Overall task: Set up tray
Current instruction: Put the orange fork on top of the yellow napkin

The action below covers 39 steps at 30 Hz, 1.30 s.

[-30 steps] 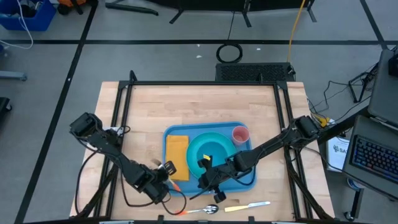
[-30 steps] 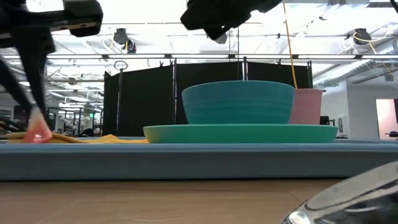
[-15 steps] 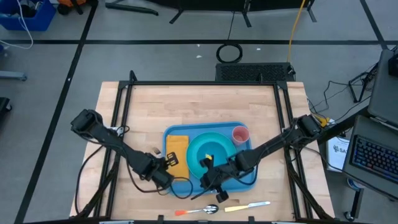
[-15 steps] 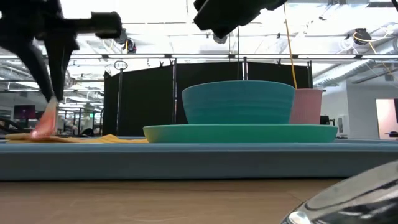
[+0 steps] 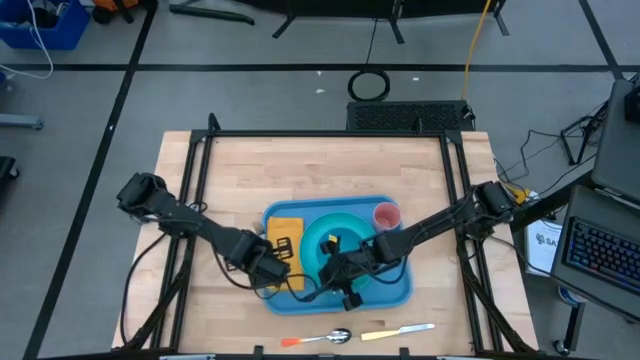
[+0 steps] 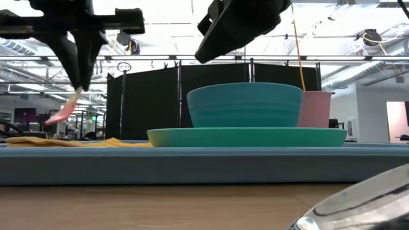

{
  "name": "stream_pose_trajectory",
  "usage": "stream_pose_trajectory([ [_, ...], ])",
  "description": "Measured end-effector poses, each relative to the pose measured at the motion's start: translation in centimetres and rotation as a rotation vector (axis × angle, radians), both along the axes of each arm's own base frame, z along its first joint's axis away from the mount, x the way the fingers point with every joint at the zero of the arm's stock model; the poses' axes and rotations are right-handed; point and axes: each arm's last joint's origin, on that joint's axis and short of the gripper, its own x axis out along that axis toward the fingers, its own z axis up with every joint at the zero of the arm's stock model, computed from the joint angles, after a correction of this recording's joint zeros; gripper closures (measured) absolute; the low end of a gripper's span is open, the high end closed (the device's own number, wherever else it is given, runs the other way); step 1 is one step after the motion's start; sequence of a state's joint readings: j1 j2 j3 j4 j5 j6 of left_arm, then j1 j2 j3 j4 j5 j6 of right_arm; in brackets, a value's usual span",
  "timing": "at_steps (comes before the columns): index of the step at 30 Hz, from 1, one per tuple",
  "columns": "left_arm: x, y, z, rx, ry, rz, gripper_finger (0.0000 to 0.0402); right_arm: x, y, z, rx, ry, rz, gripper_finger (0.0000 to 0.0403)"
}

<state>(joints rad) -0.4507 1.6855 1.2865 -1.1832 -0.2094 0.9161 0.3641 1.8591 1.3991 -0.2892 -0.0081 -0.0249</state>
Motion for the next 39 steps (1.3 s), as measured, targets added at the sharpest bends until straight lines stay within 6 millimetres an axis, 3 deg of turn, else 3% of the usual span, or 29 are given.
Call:
stream_pose_trajectory([
  [9,1.0,1.7,-0.1,-0.076,0.028,-0.052,0.0385,0.7,-2.1,0.0,0.046,0.025,-0.004,0.0403],
  [18,1.4,2.5,-0.2,-0.155,0.046,-0.09,0.0388,0.6,-1.9,0.0,0.043,0.022,0.004,0.0403],
  [28,1.0,3.4,-3.0,-0.152,0.094,-0.122,0.0389,0.5,-2.0,-0.8,0.042,0.007,0.011,0.0403],
  [39,1.1,3.4,-3.1,-0.182,0.086,-0.148,0.0388,0.6,-2.8,-1.5,0.05,-0.006,-0.015,0.0403],
])
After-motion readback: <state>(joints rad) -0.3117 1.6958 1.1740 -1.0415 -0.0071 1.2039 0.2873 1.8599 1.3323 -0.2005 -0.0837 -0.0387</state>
